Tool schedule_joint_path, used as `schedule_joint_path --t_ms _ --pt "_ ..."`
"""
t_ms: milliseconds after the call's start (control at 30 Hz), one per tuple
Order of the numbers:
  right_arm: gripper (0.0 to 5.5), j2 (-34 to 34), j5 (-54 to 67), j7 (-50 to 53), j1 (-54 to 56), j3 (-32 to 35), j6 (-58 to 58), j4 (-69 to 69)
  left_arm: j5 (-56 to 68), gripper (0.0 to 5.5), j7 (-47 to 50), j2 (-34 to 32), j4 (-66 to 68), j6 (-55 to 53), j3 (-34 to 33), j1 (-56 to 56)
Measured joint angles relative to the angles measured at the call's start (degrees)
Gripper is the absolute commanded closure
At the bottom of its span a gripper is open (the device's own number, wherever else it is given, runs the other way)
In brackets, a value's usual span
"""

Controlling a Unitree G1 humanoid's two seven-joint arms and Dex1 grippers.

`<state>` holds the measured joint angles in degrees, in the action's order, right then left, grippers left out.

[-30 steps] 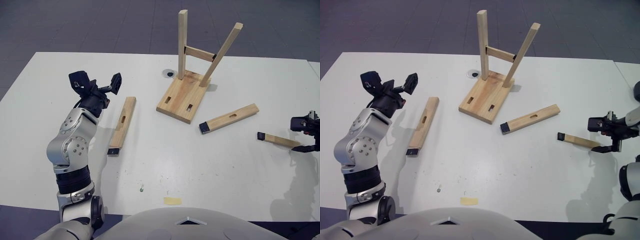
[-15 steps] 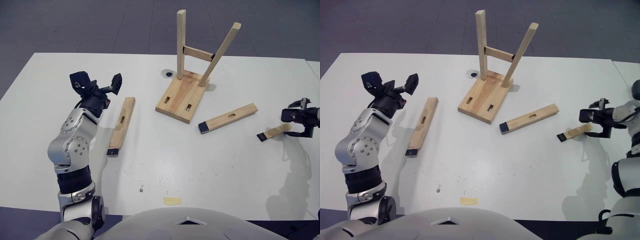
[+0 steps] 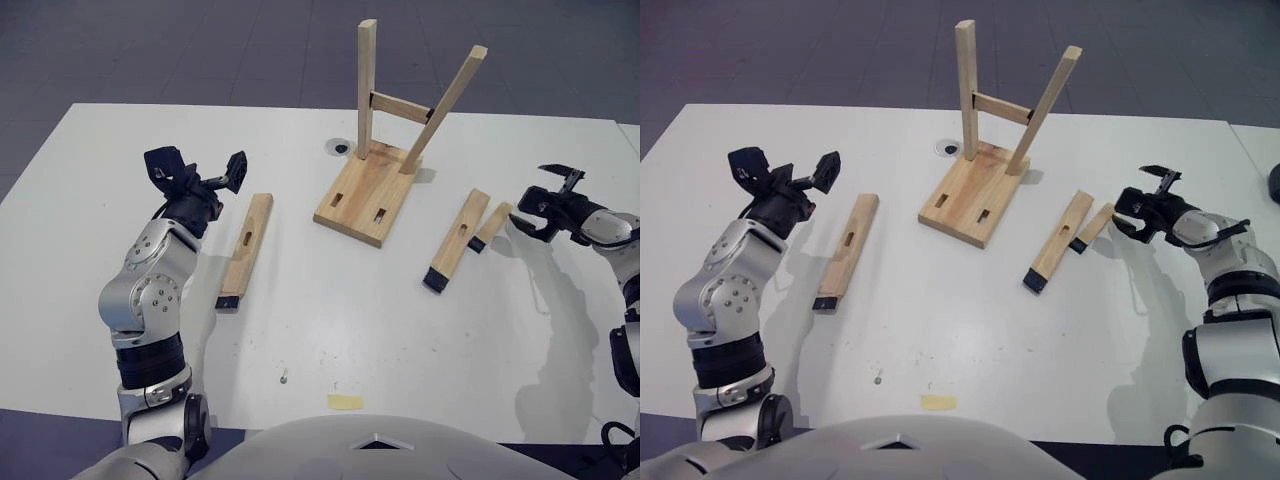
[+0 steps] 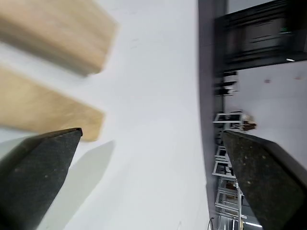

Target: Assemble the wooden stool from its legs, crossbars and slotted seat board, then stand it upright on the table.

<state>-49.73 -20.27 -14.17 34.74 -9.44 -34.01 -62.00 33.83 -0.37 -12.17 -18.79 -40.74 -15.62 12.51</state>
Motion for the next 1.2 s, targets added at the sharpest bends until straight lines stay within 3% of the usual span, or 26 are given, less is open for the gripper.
schedule_joint_path --t_ms 100,167,300,433,633,900,1200 --pt "0.1 4.9 12.8 -1.4 -8.1 8.0 2.2 9.7 0.0 0.1 0.1 0.1 -0.2 0.0 -0.4 -0.6" --pt "0.1 10.2 24.6 -5.8 -15.6 12.9 11.3 18.8 0.0 0.1 0.1 0.0 -0.2 -0.1 -0.8 -0.9" --pt "0.1 17.0 41.3 -8.5 -28.0 17.9 30.0 36.0 0.0 0.1 -0.1 0.0 -0.3 -0.1 -0.9 -1.4" --pt "0.1 21.0 49.8 -5.3 -38.1 20.1 44.1 52.6 0.0 0.1 -0.5 -0.2 -0.6 -0.8 -0.8 -1.7" --pt "0.1 21.9 45.9 6.0 -42.8 21.3 56.8 63.5 0.0 0.1 -0.9 -0.3 -1.8 -1.8 -0.6 -2.5" --pt "0.1 24.8 43.8 9.6 -43.0 23.8 58.9 64.4 -0.5 0.1 -1.0 -0.1 -1.8 -1.7 0.0 -2.6" --pt "0.1 28.0 45.6 0.3 -44.4 23.7 54.7 66.0 -0.6 0.1 -1.5 -0.3 -1.4 -1.7 0.1 -3.2"
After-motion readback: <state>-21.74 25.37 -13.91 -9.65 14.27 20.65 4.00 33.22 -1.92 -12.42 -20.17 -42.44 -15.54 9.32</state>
